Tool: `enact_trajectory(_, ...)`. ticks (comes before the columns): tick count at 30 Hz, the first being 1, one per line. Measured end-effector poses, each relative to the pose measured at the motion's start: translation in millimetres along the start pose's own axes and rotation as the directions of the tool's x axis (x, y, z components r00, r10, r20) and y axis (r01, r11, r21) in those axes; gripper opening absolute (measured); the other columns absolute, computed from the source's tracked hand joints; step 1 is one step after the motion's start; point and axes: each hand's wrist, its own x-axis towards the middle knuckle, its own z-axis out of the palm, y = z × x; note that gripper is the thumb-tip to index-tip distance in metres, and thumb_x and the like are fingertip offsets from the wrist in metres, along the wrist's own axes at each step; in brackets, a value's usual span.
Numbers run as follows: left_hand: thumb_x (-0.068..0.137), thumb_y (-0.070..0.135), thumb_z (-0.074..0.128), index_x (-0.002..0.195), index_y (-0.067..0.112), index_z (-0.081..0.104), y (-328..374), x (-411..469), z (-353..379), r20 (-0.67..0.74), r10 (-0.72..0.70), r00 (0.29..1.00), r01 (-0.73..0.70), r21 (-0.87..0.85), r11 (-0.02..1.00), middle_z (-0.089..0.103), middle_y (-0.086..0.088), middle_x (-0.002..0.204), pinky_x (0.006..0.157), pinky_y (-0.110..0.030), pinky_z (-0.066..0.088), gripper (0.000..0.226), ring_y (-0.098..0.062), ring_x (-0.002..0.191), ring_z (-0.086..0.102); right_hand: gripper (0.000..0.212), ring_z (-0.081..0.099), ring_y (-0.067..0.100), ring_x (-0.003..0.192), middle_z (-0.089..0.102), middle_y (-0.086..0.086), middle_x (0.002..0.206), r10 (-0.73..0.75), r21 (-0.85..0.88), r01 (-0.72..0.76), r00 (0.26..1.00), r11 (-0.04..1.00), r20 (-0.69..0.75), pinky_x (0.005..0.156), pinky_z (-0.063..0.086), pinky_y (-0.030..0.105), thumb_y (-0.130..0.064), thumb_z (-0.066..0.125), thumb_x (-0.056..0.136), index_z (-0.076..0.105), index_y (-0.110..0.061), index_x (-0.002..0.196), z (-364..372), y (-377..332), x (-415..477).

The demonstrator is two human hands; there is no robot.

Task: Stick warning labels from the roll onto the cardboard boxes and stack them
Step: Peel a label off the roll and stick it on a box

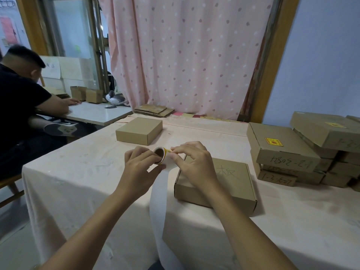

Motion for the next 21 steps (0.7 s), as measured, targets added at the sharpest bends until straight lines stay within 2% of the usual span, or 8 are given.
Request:
enact_trajectory(2,0.080,0.026,0.076,0.086,0.015,0.074,-3.2,-1.3,-0.5,0.019,-0.022,1.000,0.023,-0.023,0.999,0.072,0.013,0.091,0.082,-0.035,0.026,0.013,-0.020,0.098,0.055,0.002,0.058,0.005,0.106,0.076,-0.019,0.097,0.055,0.020,-0.054,0.998,0.998,-0.016,0.092,0.045,0.022,-0.026,0.078,0.087,0.080,-0.025,0.087,-2.3,1.6,1.8)
enact_trajectory(7,0.081,0.024,0.075,0.089,0.015,0.075,-9.1,-4.3,0.5,0.080,-0.034,0.996,0.042,-0.098,0.994,0.071,0.014,0.097,0.086,-0.039,0.035,0.011,-0.016,0.105,0.056,0.011,0.058,0.000,0.103,0.073,-0.027,0.088,0.288,0.130,-0.284,0.958,0.950,-0.008,0.082,0.042,0.010,-0.022,0.076,0.089,0.080,-0.028,0.082,-10.8,9.8,5.1)
enact_trajectory(9,0.083,0.021,0.076,0.090,0.012,0.075,-9.8,-5.7,1.4,0.099,-0.016,0.995,0.030,-0.144,0.989,0.072,0.012,0.097,0.086,-0.032,0.042,0.012,-0.017,0.104,0.056,0.014,0.061,0.001,0.098,0.072,-0.028,0.085,0.375,0.185,-0.367,0.927,0.911,-0.008,0.082,0.045,0.016,-0.023,0.075,0.089,0.078,-0.032,0.078,-12.9,13.3,4.7)
enact_trajectory(11,0.084,0.015,0.080,0.091,0.008,0.075,-9.7,-7.8,1.8,0.101,-0.024,0.995,0.042,-0.178,0.983,0.072,0.008,0.096,0.082,-0.027,0.048,0.011,-0.019,0.102,0.058,0.012,0.065,0.005,0.088,0.075,-0.020,0.084,0.467,0.258,-0.449,0.884,0.855,-0.007,0.080,0.051,0.025,-0.025,0.076,0.089,0.078,-0.028,0.077,-15.3,17.1,4.9)
enact_trajectory(12,0.082,0.011,0.083,0.091,0.008,0.076,-9.5,-8.7,2.2,0.102,-0.036,0.994,0.055,-0.184,0.981,0.073,0.007,0.096,0.081,-0.027,0.049,0.012,-0.020,0.101,0.059,0.011,0.066,0.004,0.083,0.076,-0.016,0.083,0.501,0.297,-0.477,0.866,0.827,-0.004,0.077,0.052,0.025,-0.025,0.076,0.089,0.079,-0.025,0.078,-16.9,18.2,4.8)
enact_trajectory(16,0.079,0.006,0.085,0.090,0.008,0.075,-8.6,-9.9,4.0,0.117,-0.040,0.992,0.061,-0.181,0.981,0.073,0.006,0.094,0.077,-0.026,0.049,0.015,-0.022,0.100,0.059,0.011,0.063,-0.003,0.070,0.077,-0.011,0.080,0.538,0.349,-0.498,0.843,0.794,-0.019,0.067,0.047,0.015,-0.020,0.077,0.088,0.080,-0.017,0.078,-19.2,21.9,2.5)
enact_trajectory(21,0.082,0.013,0.077,0.089,0.007,0.074,-9.3,-6.9,5.0,0.105,-0.034,0.994,0.056,-0.210,0.976,0.071,0.008,0.091,0.078,-0.024,0.048,0.010,-0.021,0.098,0.059,0.015,0.066,-0.004,0.075,0.076,-0.014,0.081,0.594,0.372,-0.534,0.802,0.759,-0.061,0.066,0.048,0.011,-0.021,0.075,0.090,0.077,-0.017,0.076,-20.5,30.2,1.2)
